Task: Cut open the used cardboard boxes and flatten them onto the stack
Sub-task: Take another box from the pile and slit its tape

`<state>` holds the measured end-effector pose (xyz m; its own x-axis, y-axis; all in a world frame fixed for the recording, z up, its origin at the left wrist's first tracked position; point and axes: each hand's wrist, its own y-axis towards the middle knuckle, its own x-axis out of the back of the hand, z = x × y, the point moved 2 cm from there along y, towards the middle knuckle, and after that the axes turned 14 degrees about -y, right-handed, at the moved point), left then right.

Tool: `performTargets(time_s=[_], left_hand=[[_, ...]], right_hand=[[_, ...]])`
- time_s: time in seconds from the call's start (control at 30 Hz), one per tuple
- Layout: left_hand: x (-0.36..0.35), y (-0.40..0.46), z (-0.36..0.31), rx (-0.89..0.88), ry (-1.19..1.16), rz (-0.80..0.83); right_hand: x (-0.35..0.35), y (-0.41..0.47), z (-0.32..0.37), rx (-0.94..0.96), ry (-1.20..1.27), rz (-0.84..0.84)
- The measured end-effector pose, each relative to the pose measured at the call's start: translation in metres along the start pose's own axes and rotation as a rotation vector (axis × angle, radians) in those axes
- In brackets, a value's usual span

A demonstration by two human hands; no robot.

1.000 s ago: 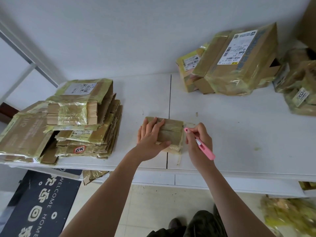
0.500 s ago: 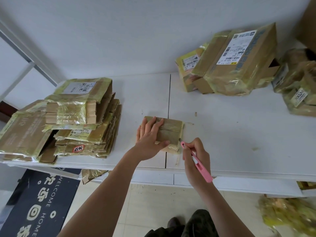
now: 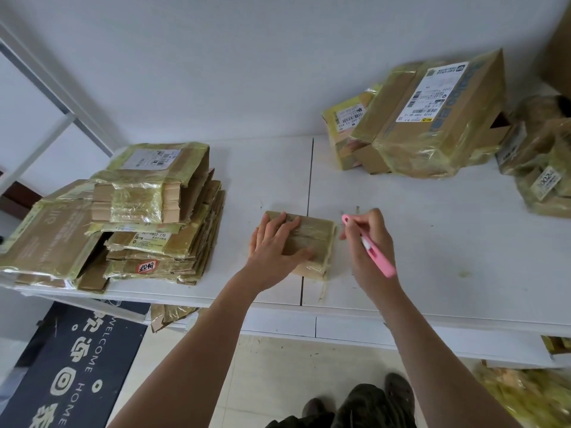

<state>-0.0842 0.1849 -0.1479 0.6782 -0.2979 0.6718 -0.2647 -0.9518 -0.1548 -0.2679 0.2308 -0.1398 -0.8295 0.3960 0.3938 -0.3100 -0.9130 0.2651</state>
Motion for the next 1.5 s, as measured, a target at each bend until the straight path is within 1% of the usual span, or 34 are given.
performTargets(time_s=[0.1,0.2,0.23,0.3,0.4,0.43,0.53,0.63,0.7,0.77,0.87,0.93,1.0,1.03,1.17,1.3,1.4,1.5], left_hand=[[-0.001,-0.004,0.000,-0.063,0.023,-0.076],[0.008,-0.007,0.002,-0.090,0.003,-0.102],[0.012,-0.007,0.003,-0.059,0.009,-0.127],[0.021,-0.007,0.004,0.065,-0.033,-0.162],[0.021,-0.008,-0.004,0.249,-0.242,-0.117],[0.018,-0.007,-0.009,0.296,-0.262,-0.115],[0.006,-0.007,-0.031,0.439,-0.198,-0.140],[-0.008,-0.011,-0.044,0.507,-0.090,-0.092],[-0.012,-0.014,-0.044,0.483,-0.030,-0.072],[-0.006,-0.011,-0.044,0.420,0.001,-0.032],[0.010,-0.002,-0.040,0.212,0.159,0.136],[0.021,0.003,-0.033,0.128,0.105,0.177],[0.025,0.004,-0.023,0.082,-0.002,0.136],[0.025,0.002,-0.019,0.048,-0.018,0.099],[0.022,-0.004,-0.007,-0.034,-0.109,-0.014],[0.020,-0.014,0.004,-0.051,-0.211,-0.083],[0.019,-0.016,0.005,-0.064,-0.233,-0.122],[0.018,-0.015,0.004,-0.068,-0.229,-0.131]], right_hand=[[-0.015,0.015,0.005,0.007,-0.027,0.047],[-0.017,0.007,0.006,0.058,-0.111,-0.032],[-0.017,-0.001,0.006,0.055,-0.138,-0.067],[-0.017,-0.023,0.006,0.043,-0.173,-0.126],[-0.018,-0.051,0.009,0.049,-0.145,-0.141],[-0.018,-0.054,0.009,0.039,-0.123,-0.144],[-0.013,-0.054,0.007,-0.009,-0.070,-0.135],[-0.007,-0.053,0.001,-0.046,-0.022,-0.124],[-0.002,-0.052,-0.005,-0.076,0.007,-0.140],[0.002,-0.049,-0.012,-0.123,0.062,-0.163],[0.009,-0.043,-0.022,-0.137,0.059,-0.209],[0.011,-0.038,-0.025,-0.129,0.062,-0.222],[0.009,-0.031,-0.025,-0.126,0.084,-0.209],[0.007,-0.027,-0.024,-0.122,0.100,-0.187],[-0.005,-0.008,-0.022,-0.107,0.209,-0.043],[-0.024,0.013,-0.021,-0.118,0.335,0.089],[-0.037,0.025,-0.023,-0.132,0.316,0.142],[-0.044,0.030,-0.024,-0.073,0.255,0.169]])
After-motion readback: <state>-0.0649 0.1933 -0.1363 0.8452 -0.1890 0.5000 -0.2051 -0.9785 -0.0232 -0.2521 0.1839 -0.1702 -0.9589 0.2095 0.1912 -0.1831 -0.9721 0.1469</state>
